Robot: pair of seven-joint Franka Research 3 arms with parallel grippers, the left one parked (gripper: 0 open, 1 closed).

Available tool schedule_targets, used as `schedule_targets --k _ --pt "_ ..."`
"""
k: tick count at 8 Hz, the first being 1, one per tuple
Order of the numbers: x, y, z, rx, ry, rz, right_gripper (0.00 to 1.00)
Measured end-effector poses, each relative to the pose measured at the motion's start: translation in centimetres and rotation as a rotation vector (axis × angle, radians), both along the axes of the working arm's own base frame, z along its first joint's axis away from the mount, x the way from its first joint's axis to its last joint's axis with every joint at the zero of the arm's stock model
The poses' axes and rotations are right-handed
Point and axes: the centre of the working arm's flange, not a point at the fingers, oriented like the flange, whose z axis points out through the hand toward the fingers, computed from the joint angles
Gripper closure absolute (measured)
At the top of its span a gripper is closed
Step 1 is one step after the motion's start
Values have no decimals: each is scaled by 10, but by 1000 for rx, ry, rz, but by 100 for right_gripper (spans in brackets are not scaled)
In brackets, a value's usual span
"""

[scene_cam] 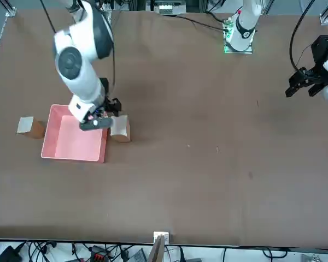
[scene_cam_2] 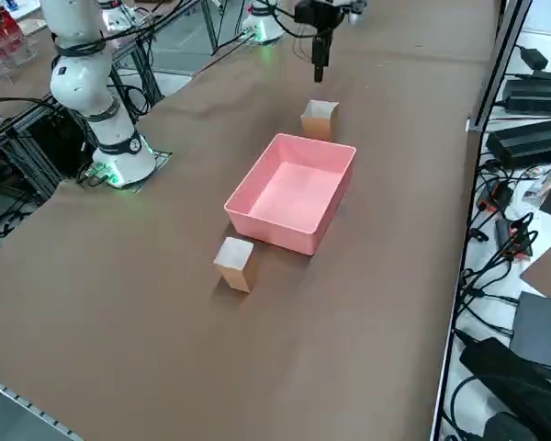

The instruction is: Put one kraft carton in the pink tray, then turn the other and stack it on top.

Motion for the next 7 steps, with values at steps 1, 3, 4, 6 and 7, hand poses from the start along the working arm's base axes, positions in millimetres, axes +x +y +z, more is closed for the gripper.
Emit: schedule_targets --k 1,3,4,6,7 --pt "2 9 -15 -1 -3 4 3" --pt "2 25 -43 -7 -3 -19 5" --pt "0 34 -56 -11 -2 -23 8" --pt "-4 50 -83 -24 11 -11 11" --pt "-6 54 -96 -34 22 -12 14"
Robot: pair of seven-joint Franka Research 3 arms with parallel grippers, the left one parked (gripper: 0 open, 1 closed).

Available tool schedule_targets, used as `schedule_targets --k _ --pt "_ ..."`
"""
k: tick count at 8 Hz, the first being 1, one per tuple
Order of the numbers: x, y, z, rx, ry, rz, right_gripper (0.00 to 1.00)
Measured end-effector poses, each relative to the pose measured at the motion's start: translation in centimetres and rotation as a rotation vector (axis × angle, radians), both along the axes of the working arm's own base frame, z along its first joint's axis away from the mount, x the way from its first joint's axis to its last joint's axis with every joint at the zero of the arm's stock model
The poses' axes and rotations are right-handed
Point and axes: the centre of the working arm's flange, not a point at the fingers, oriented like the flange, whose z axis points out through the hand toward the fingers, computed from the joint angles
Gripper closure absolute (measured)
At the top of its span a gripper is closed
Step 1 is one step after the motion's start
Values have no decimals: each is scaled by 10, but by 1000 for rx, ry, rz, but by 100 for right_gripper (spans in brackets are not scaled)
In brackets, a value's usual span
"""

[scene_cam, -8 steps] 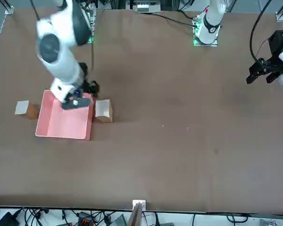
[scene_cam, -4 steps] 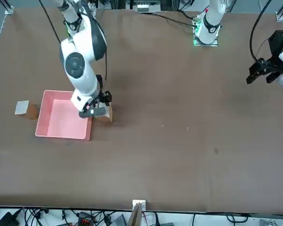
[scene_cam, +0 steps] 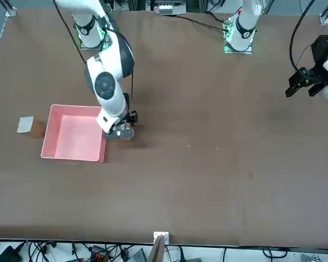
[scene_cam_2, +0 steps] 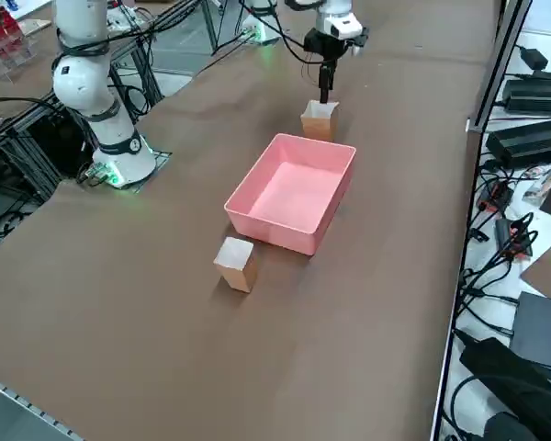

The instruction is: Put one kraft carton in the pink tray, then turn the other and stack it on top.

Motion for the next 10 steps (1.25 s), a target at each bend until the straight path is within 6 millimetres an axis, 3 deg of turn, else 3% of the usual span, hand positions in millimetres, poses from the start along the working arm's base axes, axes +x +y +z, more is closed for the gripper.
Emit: schedule_targets --k 2,5,8,10 --pt "0 -1 -20 -30 16 5 23" --pt "3 -7 -33 -70 15 16 81" --pt "6 -7 -28 -66 5 14 96" --pt "12 -5 -6 -52 -22 11 98"
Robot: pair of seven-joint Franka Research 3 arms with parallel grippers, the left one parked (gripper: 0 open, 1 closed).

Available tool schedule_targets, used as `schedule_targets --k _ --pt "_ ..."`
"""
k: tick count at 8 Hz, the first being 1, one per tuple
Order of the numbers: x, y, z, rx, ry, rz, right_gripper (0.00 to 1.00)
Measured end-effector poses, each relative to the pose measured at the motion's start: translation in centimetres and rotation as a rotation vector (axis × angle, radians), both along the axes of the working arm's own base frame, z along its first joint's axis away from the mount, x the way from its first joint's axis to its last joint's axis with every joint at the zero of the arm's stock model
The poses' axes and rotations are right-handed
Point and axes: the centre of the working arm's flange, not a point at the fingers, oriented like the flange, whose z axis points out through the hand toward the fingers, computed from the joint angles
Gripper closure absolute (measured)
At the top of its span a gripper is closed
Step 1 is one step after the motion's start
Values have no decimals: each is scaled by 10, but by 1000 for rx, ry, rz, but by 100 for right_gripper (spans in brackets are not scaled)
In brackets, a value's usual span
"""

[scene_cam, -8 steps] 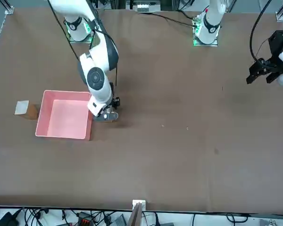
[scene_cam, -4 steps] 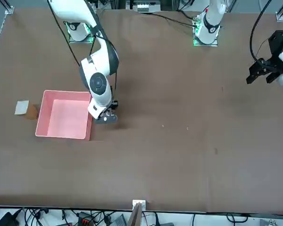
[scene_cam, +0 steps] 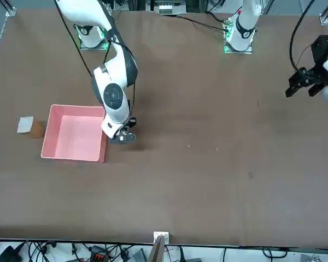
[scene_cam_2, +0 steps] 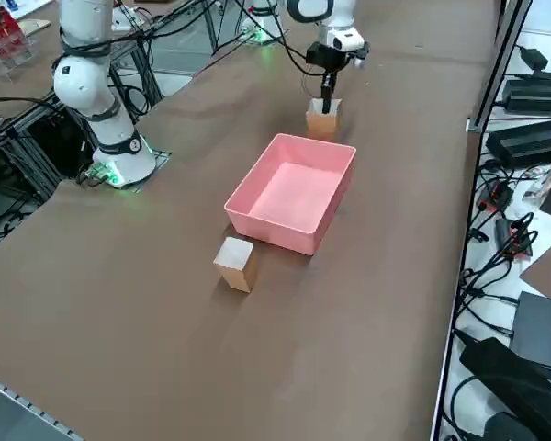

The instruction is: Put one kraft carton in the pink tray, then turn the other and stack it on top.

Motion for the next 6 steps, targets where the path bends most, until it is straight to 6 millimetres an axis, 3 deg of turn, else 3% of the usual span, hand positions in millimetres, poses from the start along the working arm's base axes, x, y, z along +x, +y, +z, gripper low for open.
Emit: schedule_targets --k 1,3,6 --pt "5 0 26 4 -12 -5 98" --pt "14 -10 98 3 -17 -13 98" --pt "14 -60 188 0 42 183 98"
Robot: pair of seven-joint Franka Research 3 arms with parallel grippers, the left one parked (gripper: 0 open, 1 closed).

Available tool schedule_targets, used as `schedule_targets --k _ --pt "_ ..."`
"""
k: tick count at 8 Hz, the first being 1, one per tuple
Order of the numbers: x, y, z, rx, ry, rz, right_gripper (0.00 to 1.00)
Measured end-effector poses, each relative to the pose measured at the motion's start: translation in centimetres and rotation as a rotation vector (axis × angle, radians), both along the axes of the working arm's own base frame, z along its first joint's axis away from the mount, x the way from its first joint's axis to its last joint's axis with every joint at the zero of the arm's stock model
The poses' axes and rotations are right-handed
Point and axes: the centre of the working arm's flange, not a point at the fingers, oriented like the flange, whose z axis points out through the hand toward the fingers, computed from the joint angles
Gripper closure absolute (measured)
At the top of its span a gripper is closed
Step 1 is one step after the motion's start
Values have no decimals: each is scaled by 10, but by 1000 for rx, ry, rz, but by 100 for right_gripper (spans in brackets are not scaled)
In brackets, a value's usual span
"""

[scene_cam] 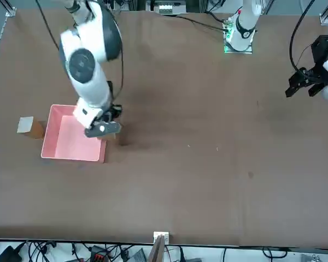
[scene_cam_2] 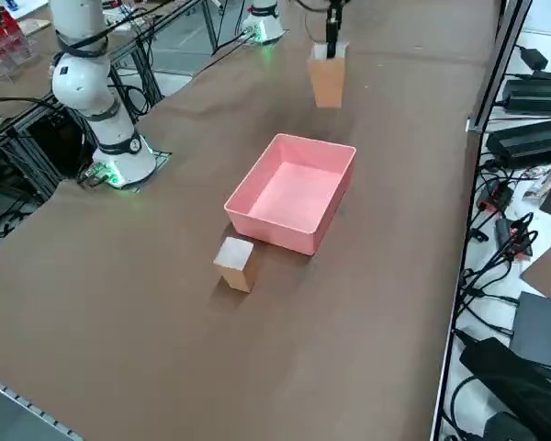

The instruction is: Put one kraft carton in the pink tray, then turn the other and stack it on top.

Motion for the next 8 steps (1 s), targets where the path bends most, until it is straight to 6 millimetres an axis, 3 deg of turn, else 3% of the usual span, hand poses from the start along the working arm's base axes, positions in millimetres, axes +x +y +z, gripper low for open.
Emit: schedule_targets --k 2,4,6,8 --pt "-4 -54 34 9 75 171 98" --pt "-2 -117 47 45 135 375 98" --pt "-1 -171 35 91 193 581 98" --pt "-2 -199 10 127 197 789 98"
